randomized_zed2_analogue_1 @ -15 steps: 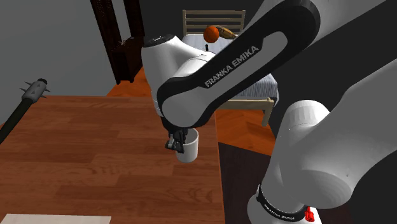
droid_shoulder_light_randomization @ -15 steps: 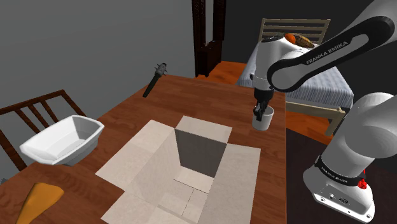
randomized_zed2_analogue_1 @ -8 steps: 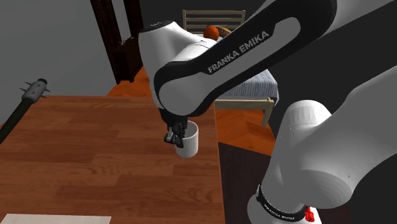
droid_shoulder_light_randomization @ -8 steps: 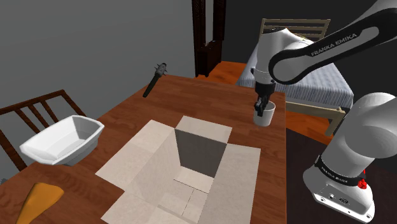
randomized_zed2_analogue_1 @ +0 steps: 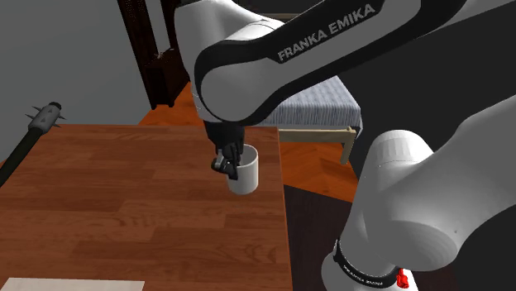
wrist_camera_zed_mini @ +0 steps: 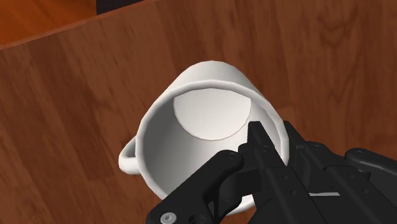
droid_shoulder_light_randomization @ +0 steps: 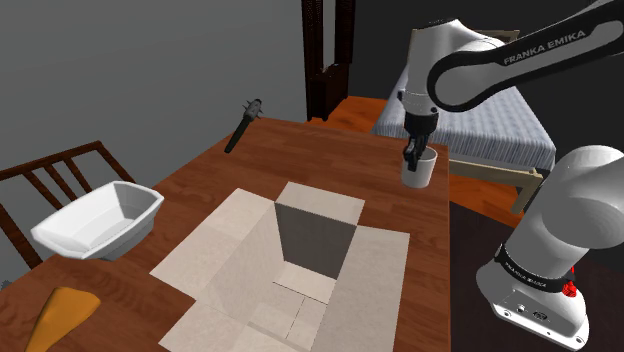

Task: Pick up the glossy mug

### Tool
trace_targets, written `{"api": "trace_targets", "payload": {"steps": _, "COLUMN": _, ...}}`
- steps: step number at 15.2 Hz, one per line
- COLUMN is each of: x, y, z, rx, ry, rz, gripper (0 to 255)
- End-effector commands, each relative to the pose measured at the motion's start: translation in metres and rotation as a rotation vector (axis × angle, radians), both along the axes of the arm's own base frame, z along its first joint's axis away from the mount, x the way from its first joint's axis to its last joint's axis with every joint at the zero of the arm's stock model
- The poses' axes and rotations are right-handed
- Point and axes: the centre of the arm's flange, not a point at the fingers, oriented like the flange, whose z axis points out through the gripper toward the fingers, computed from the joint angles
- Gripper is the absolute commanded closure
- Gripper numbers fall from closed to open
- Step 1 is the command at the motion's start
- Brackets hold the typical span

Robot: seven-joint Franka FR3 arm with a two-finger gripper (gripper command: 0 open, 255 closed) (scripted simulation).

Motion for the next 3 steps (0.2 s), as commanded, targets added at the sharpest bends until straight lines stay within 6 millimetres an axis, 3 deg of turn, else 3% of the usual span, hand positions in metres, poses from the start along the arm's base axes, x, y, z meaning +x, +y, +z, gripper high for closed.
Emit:
{"api": "trace_targets", "payload": {"steps": 1, "x": 0.0004, "y": 0.0003, "z": 0.0108, "rx": 0.0, "ry": 0.0, "rz": 0.0, "gripper": 255}}
{"api": "trace_targets", "payload": {"steps": 3, "x": 0.0004, "y": 0.0003, "z": 0.0116, "rx": 0.0, "ry": 0.0, "rz": 0.0, "gripper": 255}}
